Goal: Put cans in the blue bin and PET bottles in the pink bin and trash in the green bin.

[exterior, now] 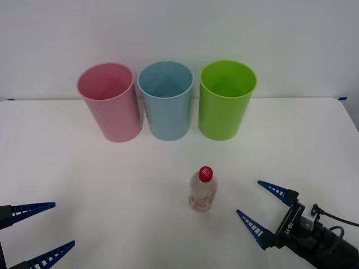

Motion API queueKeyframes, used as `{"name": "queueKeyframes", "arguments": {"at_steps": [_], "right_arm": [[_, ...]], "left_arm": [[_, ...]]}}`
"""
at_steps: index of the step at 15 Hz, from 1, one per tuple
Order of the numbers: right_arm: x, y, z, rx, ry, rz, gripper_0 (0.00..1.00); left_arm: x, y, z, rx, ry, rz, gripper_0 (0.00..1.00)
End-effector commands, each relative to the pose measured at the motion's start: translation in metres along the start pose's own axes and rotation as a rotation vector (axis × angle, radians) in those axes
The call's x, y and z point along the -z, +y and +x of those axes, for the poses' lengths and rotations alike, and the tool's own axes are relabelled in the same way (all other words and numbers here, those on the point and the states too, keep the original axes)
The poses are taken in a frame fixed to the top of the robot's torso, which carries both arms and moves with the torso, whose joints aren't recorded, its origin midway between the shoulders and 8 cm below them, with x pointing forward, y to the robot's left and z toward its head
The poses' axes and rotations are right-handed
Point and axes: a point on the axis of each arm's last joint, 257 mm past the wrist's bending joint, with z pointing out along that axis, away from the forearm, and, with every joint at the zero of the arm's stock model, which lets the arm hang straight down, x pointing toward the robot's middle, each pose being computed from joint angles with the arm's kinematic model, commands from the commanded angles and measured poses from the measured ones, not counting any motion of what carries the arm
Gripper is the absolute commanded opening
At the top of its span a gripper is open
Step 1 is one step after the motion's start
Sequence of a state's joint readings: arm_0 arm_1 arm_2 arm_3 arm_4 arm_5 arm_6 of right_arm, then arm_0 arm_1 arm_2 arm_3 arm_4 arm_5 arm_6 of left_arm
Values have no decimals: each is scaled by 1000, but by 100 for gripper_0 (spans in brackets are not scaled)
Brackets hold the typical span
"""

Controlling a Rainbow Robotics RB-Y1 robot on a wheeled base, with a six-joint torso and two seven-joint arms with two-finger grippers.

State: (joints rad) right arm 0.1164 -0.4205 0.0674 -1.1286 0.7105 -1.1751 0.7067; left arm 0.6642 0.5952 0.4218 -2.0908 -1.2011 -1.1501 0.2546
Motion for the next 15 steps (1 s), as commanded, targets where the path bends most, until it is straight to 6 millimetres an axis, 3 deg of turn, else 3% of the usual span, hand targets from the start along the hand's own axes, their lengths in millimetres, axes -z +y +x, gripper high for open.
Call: {"name": "queueKeyframes", "arguments": {"at_steps": [1,15], "right_arm": [[-5,11,1,1,-3,-24,100],[-53,44,11,-2,2,-77,100]], "left_arm": [[0,0,0,0,0,0,100],[0,0,0,0,0,0,100]]}}
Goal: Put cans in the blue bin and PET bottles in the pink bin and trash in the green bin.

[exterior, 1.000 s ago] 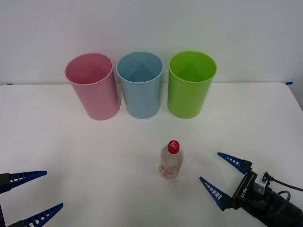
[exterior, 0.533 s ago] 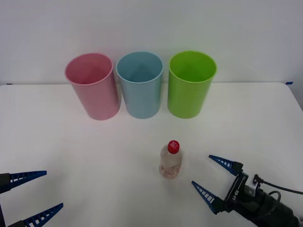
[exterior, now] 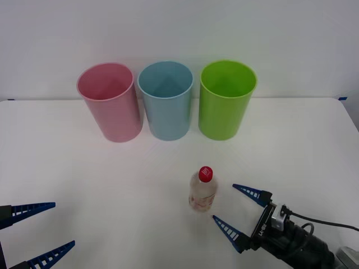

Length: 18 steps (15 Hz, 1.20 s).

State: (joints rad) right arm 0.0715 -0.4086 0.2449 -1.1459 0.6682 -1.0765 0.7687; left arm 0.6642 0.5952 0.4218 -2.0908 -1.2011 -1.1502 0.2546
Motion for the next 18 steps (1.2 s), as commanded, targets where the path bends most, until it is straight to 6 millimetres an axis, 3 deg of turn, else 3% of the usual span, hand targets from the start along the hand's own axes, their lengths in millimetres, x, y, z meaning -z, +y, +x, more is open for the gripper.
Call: {"name": "queueKeyframes", "arguments": {"at_steps": [1,18], "right_arm": [[-10,0,-2,4,-9,3,100],[-45,13,-2,25,-20,-2,100]], "left_arm": [[0,0,0,0,0,0,100],[0,0,0,0,0,0,100]]}}
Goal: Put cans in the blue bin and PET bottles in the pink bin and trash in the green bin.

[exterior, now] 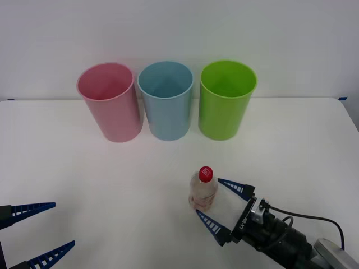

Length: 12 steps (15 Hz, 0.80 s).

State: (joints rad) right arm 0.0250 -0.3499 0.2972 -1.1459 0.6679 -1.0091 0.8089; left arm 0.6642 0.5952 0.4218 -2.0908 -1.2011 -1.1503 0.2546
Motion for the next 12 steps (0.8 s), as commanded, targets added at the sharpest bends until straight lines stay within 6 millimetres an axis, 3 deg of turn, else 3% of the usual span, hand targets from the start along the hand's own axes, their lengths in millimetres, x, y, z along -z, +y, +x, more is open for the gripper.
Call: {"name": "queueKeyframes", "arguments": {"at_steps": [1,12], "right_arm": [[-5,2,1,10,2,1,100],[-24,8,2,25,5,1,100]], "left_arm": [[0,0,0,0,0,0,100],[0,0,0,0,0,0,100]]}}
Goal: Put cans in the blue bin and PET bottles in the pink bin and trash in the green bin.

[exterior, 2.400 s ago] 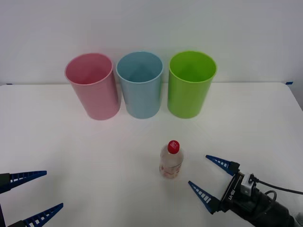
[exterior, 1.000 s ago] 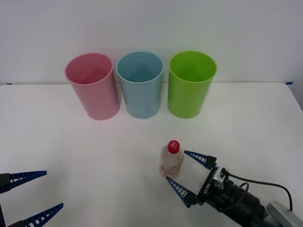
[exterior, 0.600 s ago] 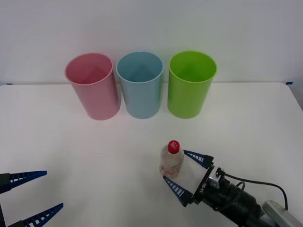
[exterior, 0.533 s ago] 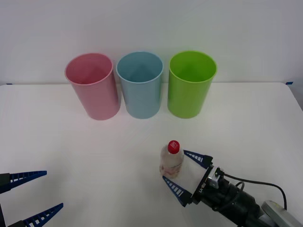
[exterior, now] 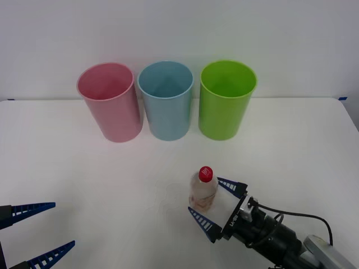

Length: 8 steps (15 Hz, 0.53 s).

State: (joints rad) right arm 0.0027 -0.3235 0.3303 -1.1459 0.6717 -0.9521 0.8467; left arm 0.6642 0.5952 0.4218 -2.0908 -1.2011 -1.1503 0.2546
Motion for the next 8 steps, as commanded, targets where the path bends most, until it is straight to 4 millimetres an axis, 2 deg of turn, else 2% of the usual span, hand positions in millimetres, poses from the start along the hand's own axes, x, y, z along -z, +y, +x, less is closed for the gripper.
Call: {"name": "queueKeyframes", "arguments": {"at_steps": [1,8], "right_arm": [[-6,2,-1,-3,-5,1,100],[-14,2,-1,-1,-1,6,100]], "left_arm": [[0,0,0,0,0,0,100],[0,0,0,0,0,0,100]]}}
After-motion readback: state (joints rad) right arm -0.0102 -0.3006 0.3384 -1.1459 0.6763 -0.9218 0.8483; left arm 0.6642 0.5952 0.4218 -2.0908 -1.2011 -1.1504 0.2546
